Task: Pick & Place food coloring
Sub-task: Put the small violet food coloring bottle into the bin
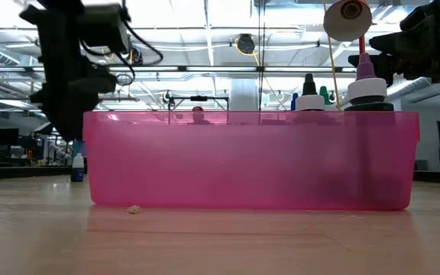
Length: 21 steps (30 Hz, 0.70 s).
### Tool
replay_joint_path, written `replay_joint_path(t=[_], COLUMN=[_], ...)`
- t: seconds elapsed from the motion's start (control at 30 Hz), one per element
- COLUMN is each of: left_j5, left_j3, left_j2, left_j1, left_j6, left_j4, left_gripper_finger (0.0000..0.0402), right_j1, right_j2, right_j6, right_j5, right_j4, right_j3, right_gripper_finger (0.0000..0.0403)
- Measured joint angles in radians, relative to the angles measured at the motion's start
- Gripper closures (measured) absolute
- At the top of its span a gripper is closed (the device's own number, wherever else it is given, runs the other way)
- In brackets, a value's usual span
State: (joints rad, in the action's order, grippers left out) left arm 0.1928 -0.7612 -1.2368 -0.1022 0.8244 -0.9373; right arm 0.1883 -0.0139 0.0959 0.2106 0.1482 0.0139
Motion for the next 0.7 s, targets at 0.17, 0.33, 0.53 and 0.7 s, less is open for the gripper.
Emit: replay_joint_path(t=[0.17, 0.33, 0.53, 0.7], left_j5=[-0.011, -0.012, -0.018, -0.037], left_j3=[0.000, 0.000, 0.000, 0.000], left_j2=[-0.094, -0.166, -0.213, -0.218], left_j1=[-0.031, -0.055, -0.068, -0.068], left_j6=[0.009, 0.009, -0.006, -0.019], left_j4=[0.006, 0.017, 0.080, 0.119], left_gripper_finger=[0.0169, 0.0169, 0.0169, 0.0169], right_j1=[0.000, 0.000, 0.000, 0.000], right_j2=[0.000, 0.000, 0.000, 0.000], right_j6=[0.000, 0.000, 0.000, 0.000], right_j5=[0.000, 0.000, 0.000, 0.000], right_j4=[0.000, 0.000, 0.000, 0.000], right_j3=[0.000, 0.000, 0.000, 0.000], right_gripper_finger=[0.0165, 0.0165, 0.0165, 0.0165])
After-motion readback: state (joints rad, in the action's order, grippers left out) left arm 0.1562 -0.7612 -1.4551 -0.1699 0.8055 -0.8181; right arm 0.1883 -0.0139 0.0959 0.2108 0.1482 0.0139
